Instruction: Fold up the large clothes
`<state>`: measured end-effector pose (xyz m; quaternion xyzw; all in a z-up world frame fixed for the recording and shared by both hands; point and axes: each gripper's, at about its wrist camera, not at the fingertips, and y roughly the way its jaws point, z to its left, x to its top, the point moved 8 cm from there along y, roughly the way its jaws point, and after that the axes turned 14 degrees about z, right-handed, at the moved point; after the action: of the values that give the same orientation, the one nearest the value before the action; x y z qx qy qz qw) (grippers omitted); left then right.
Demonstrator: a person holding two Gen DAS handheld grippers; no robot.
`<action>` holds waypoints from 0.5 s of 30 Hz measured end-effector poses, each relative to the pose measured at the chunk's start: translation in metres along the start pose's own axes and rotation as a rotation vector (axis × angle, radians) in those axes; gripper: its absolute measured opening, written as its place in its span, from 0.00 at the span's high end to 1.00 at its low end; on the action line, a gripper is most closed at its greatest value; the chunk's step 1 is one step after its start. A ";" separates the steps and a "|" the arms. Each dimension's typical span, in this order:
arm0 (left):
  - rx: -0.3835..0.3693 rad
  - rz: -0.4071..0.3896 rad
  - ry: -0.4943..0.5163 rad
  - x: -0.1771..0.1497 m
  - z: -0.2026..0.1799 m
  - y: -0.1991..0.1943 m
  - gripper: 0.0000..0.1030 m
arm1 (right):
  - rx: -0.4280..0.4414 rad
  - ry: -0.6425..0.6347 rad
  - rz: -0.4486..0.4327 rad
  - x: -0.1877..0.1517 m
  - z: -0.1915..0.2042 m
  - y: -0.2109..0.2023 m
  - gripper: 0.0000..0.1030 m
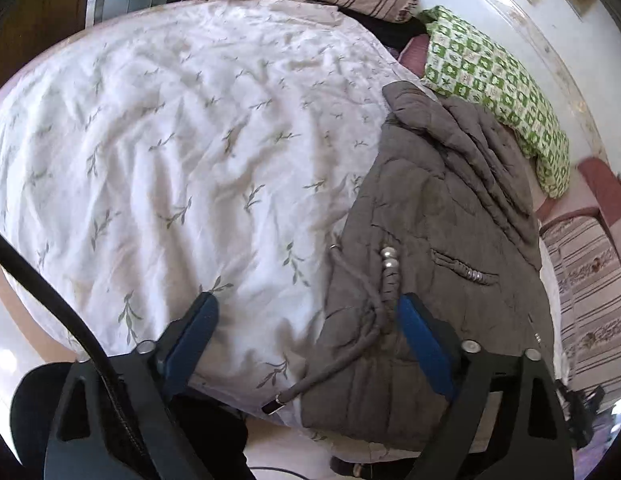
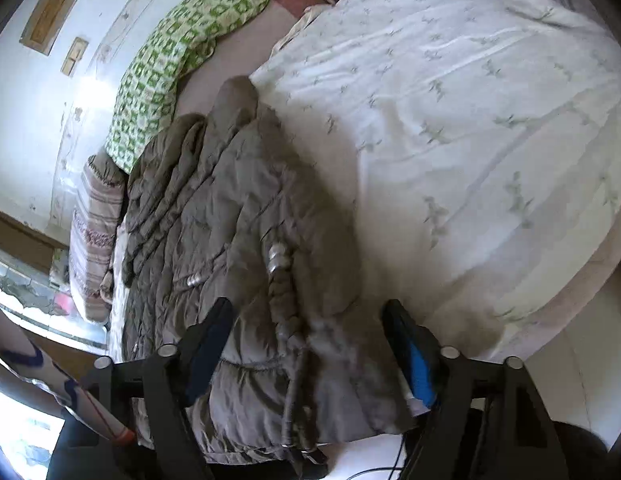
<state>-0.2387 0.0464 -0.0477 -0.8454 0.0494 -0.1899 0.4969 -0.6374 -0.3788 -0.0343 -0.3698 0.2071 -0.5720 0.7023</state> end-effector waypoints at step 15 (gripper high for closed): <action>0.127 -0.078 0.156 -0.044 -0.041 0.010 0.22 | 0.023 -0.143 0.015 -0.043 0.043 0.037 0.24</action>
<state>-0.2934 0.0196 -0.0503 -0.7960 0.0426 -0.2771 0.5364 -0.5937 -0.3231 -0.0402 -0.4001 0.1525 -0.5412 0.7237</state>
